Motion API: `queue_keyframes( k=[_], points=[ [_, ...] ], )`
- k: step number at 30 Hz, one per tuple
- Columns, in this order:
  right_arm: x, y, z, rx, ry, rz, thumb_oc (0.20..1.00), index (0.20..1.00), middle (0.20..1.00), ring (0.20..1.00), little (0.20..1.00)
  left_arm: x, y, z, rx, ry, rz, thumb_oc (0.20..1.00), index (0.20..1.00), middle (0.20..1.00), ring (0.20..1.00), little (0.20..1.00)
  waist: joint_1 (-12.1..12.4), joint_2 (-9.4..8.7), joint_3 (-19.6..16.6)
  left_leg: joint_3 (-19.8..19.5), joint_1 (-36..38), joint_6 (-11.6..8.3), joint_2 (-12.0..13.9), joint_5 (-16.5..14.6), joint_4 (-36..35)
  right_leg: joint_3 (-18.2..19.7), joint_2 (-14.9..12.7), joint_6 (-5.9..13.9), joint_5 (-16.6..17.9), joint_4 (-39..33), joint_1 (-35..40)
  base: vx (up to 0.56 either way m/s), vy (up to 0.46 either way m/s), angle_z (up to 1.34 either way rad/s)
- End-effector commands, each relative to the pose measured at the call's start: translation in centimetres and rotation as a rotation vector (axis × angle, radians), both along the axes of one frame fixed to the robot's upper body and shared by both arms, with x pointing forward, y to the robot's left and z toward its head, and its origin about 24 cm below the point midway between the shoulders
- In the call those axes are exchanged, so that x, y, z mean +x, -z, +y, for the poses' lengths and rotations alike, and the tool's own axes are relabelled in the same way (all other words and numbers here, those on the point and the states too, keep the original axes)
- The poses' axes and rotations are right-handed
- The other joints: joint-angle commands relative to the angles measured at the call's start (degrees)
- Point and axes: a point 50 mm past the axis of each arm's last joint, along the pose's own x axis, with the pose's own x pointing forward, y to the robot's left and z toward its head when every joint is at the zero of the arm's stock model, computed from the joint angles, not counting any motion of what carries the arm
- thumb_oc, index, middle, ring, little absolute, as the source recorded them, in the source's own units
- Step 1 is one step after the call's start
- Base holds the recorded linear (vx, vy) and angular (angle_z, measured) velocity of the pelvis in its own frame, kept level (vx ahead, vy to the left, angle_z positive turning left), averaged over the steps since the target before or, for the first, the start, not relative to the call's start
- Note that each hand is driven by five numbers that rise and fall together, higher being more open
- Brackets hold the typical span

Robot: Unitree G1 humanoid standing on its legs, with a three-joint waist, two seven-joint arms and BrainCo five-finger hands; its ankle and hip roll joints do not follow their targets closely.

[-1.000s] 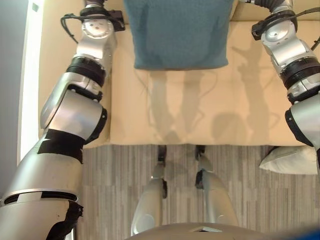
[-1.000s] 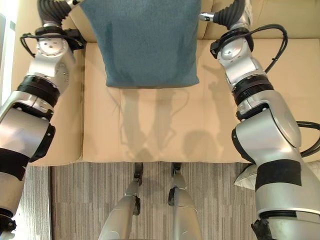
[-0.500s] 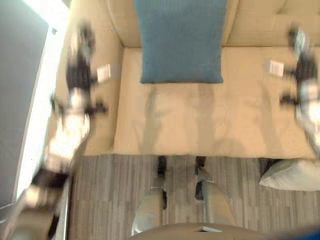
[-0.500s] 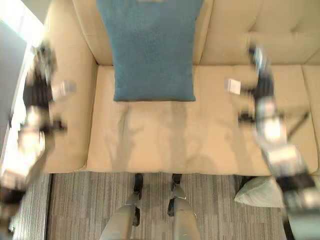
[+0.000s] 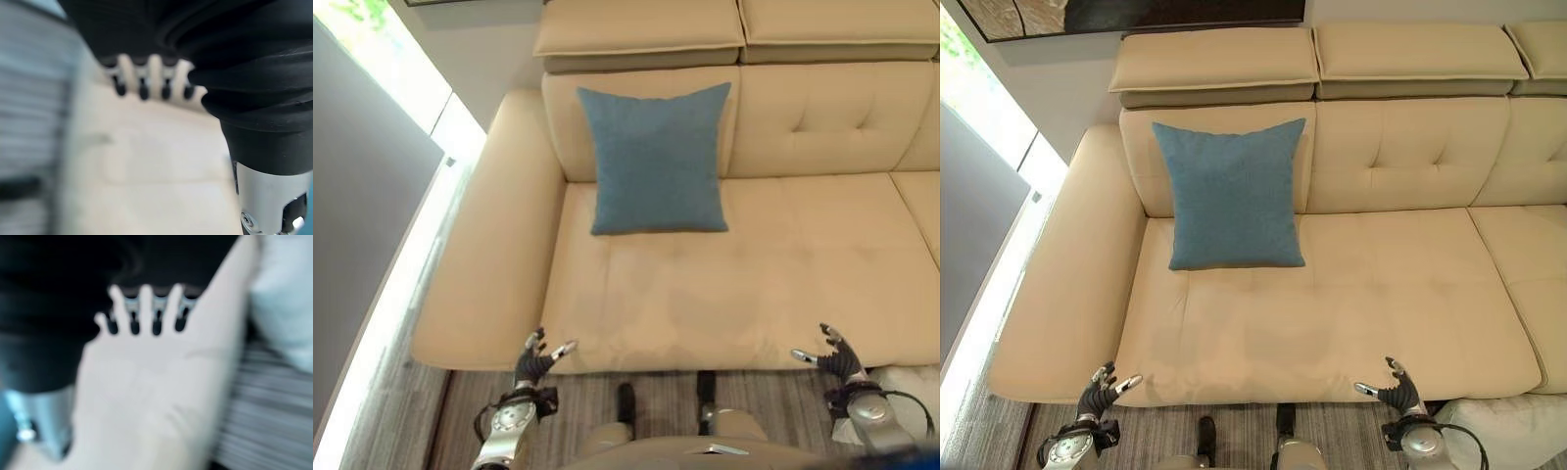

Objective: Pick up all the scattered cushions and arrange them neatly on the sofa.

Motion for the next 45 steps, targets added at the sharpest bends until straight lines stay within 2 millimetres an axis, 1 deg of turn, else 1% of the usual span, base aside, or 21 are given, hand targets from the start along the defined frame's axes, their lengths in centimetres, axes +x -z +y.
queue_keyframes(
  k=[1, 6, 10, 12, 16, 19, 25, 27, 28, 29, 31, 32, 34, 35, 36, 39, 40, 41, 42, 43, 45],
  points=[
    [-0.4, 0.4, -0.6, -0.039, -0.012, 0.067, 1.000, 1.000, 1.000, 1.000, 1.000, 0.2, 0.5, 0.9, 0.073, 0.048, 0.100, 1.000, 1.000, 1.000, 1.000, 1.000, 0.53, -2.36, -1.43, 1.10, 2.34, -1.55, -1.77, 0.20, 0.20, 0.98, -1.54, 4.69, -0.92, 1.08, 3.65, -0.03, -0.043, -0.08],
    [-5.4, 2.4, -0.4, 0.004, 0.089, 0.257, 1.000, 1.000, 1.000, 1.000, 1.000, -4.3, 2.0, 1.5, 0.060, 0.054, 0.312, 1.000, 1.000, 1.000, 1.000, 1.000, 0.16, -2.41, -3.26, 1.91, 4.67, -1.56, -1.14, -0.10, 0.20, 2.03, -0.82, 4.22, -1.63, 0.55, 5.95, -0.03, -0.055, -0.13],
    [-6.6, 2.8, 0.0, 0.033, 0.087, 0.289, 1.000, 1.000, 1.000, 1.000, 1.000, -4.3, 1.7, 2.5, 0.070, 0.043, 0.320, 1.000, 1.000, 1.000, 1.000, 1.000, -0.43, -2.72, -2.58, 1.95, 5.93, -2.20, -0.15, 1.05, 0.32, 2.52, 0.24, 3.28, -2.63, 0.72, 7.51, -0.06, -0.096, -0.02],
    [-6.4, 2.7, 0.0, 0.043, 0.068, 0.286, 1.000, 1.000, 1.000, 1.000, 1.000, -3.2, 1.3, 2.7, 0.096, 0.096, 0.291, 1.000, 1.000, 1.000, 1.000, 1.000, -0.61, -3.39, -2.38, 0.47, 5.45, -1.97, 0.00, 0.57, 3.74, 4.03, 0.65, 3.07, -2.26, 0.55, 7.43, -0.12, -0.071, -0.01],
    [-5.9, 2.4, -0.7, 0.007, 0.013, 0.315, 1.000, 1.000, 1.000, 1.000, 1.000, -2.7, 1.3, 2.6, 0.078, 0.101, 0.278, 1.000, 1.000, 1.000, 1.000, 1.000, 0.32, -4.35, -2.01, -5.86, 4.73, -1.45, -2.85, -3.15, 11.87, 7.16, -0.02, 3.44, -0.56, 1.53, 5.41, -0.16, 0.045, -0.49],
    [-5.3, 1.9, -1.6, -0.019, -0.003, 0.324, 1.000, 1.000, 1.000, 1.000, 1.000, -2.3, 1.1, 3.0, 0.060, 0.059, 0.253, 1.000, 1.000, 1.000, 1.000, 1.000, 0.56, -3.08, -1.85, -9.81, 7.23, -0.51, -3.80, -5.11, 11.28, 10.07, -0.07, 4.96, 0.58, 4.20, 1.57, -0.19, 0.154, -0.84],
    [-4.3, 1.9, -1.3, -0.013, -0.062, 0.345, 1.000, 1.000, 1.000, 1.000, 1.000, -0.9, 0.4, 3.8, 0.067, 0.108, 0.226, 1.000, 1.000, 1.000, 1.000, 1.000, 0.44, -4.50, -0.41, -4.52, 7.63, 2.89, -7.34, -8.87, 6.55, 13.00, -2.50, 9.20, 7.10, 3.65, -4.51, -0.23, 0.196, -0.72],
    [-3.6, 2.0, -0.8, 0.012, -0.047, 0.330, 1.000, 1.000, 1.000, 1.000, 1.000, 0.4, -0.5, 5.0, 0.080, 0.092, 0.185, 1.000, 1.000, 1.000, 1.000, 1.000, 0.57, -4.94, 0.50, -2.82, 6.42, 3.67, -8.14, -8.39, 6.28, 11.37, -3.07, 10.11, 7.95, 3.44, -6.91, -0.42, 0.198, -1.15],
    [-3.3, 2.0, -0.6, 0.015, -0.047, 0.328, 1.000, 1.000, 1.000, 1.000, 1.000, 0.8, -0.9, 5.5, 0.094, 0.103, 0.177, 1.000, 1.000, 1.000, 1.000, 1.000, 2.04, -3.92, 1.29, -1.32, 4.92, 4.16, -7.46, -7.29, 6.78, 3.69, -3.96, 8.08, 2.95, 9.25, -6.13, -0.58, 0.220, -0.98],
    [-3.6, 2.2, -0.5, 0.022, -0.057, 0.342, 1.000, 1.000, 1.000, 1.000, 1.000, 0.5, -1.0, 6.1, 0.099, 0.123, 0.197, 1.000, 1.000, 1.000, 1.000, 1.000, 2.51, -3.11, 1.05, -0.37, 4.38, 4.88, -6.92, -5.83, 5.95, 1.53, -3.09, 6.19, -1.46, 16.41, -4.56, -0.42, 0.157, -0.98],
    [-4.1, 2.3, -0.5, 0.036, -0.044, 0.353, 1.000, 1.000, 1.000, 1.000, 1.000, -0.2, -0.9, 6.3, 0.089, 0.127, 0.223, 1.000, 1.000, 1.000, 1.000, 1.000, 2.87, -2.73, -0.05, 0.33, 4.24, 5.34, -6.48, -5.07, 4.99, 0.79, -2.46, 5.39, -4.30, 18.58, -2.13, -0.22, 0.041, -1.05],
    [-4.5, 2.5, -0.3, 0.048, -0.032, 0.364, 1.000, 1.000, 1.000, 1.000, 1.000, -1.3, -0.6, 6.5, 0.071, 0.114, 0.252, 1.000, 1.000, 1.000, 1.000, 1.000, 4.24, -2.26, -1.31, 2.43, 3.63, 5.51, -6.01, -4.55, 4.37, -1.93, -3.03, 4.90, -7.00, 19.55, 1.71, -0.20, -0.029, -0.86],
    [-4.7, 2.6, -0.3, 0.053, -0.027, 0.368, 1.000, 1.000, 1.000, 1.000, 1.000, -1.6, -0.5, 6.6, 0.068, 0.107, 0.260, 1.000, 1.000, 1.000, 1.000, 1.000, 4.90, -2.22, -1.84, 3.51, 3.25, 5.38, -5.82, -4.34, 4.44, -3.49, -3.52, 4.96, -7.59, 19.15, 3.32, -0.14, -0.066, -0.82],
    [-4.8, 2.7, -0.1, 0.050, -0.036, 0.382, 1.000, 1.000, 1.000, 1.000, 1.000, -2.2, -0.5, 6.8, 0.064, 0.097, 0.274, 1.000, 1.000, 1.000, 1.000, 1.000, 6.45, -2.85, -2.55, 5.89, 2.55, 4.71, -5.48, -3.97, 4.54, -6.41, -4.15, 5.41, -7.23, 14.13, 6.43, -0.11, -0.159, -1.00],
    [-4.4, 2.7, 0.2, 0.066, -0.031, 0.365, 1.000, 1.000, 1.000, 1.000, 1.000, -2.2, -0.6, 7.1, 0.069, 0.103, 0.279, 1.000, 1.000, 1.000, 1.000, 1.000, 5.94, -3.32, -2.53, 6.05, 2.44, 4.34, -5.23, -3.87, 4.95, -3.45, -2.40, 5.40, -7.47, 12.04, 6.50, -0.12, -0.203, -0.87],
    [-4.5, 2.7, 0.1, 0.075, -0.011, 0.354, 1.000, 1.000, 1.000, 1.000, 1.000, -1.3, -1.0, 7.4, 0.079, 0.129, 0.260, 1.000, 1.000, 1.000, 1.000, 1.000, 4.88, -4.21, -1.89, 7.12, 0.73, 2.87, -4.02, -4.13, 8.73, -1.74, -1.16, 4.39, -6.64, 8.41, 6.98, -0.08, -0.191, -0.48],
    [-4.8, 3.1, 1.2, 0.090, 0.005, 0.349, 1.000, 1.000, 1.000, 1.000, 1.000, 0.7, 0.6, 1.5, 0.024, 0.223, 0.198, 1.000, 1.000, 1.000, 1.000, 1.000, 4.83, -4.75, -1.19, 6.71, 0.44, 2.60, -3.63, -4.50, 9.95, -1.80, -0.66, 3.91, -6.49, 7.33, 7.76, -0.10, -0.189, 0.28],
    [-4.3, 3.2, 1.6, 0.102, 0.006, 0.327, 1.000, 1.000, 1.000, 1.000, 1.000, 1.5, 0.7, -0.1, 0.034, 0.296, 0.188, 1.000, 1.000, 1.000, 1.000, 1.000, 4.92, -5.27, -0.80, 5.59, -0.20, 2.42, -3.64, -4.49, 11.09, -1.62, -0.38, 3.67, -6.21, 6.53, 7.74, -0.19, -0.203, 0.32],
    [-4.3, 3.2, 1.8, 0.105, 0.028, 0.310, 1.000, 1.000, 1.000, 1.000, 1.000, 1.9, 0.9, -1.6, 0.028, 0.312, 0.165, 1.000, 1.000, 1.000, 1.000, 1.000, 5.98, -5.99, 0.69, 0.29, -1.80, 1.43, -4.73, -4.12, 14.04, -0.31, 0.00, 3.23, -5.28, 5.49, 7.73, -0.17, -0.138, -0.10],
    [-4.3, 3.2, 1.8, 0.105, 0.028, 0.310, 1.000, 1.000, 1.000, 1.000, 1.000, 1.9, 0.9, -1.6, 0.028, 0.312, 0.165, 1.000, 1.000, 1.000, 1.000, 1.000, 5.95, -5.97, 0.71, 0.24, -1.82, 1.43, -4.73, -4.14, 14.09, -0.35, 0.00, 3.22, -5.28, 5.47, 7.76, -0.16, -0.108, -0.36],
    [-4.6, 3.3, 1.8, 0.101, 0.036, 0.324, 1.000, 1.000, 1.000, 1.000, 1.000, 1.9, 1.1, -2.6, 0.015, 0.337, 0.172, 1.000, 1.000, 1.000, 1.000, 1.000, 7.51, -6.33, 1.23, -7.50, -1.53, 1.12, -6.36, -4.94, 15.13, 1.84, 0.50, 3.25, -4.78, 5.47, 7.52, -0.07, -0.048, -0.50]
  ],
)
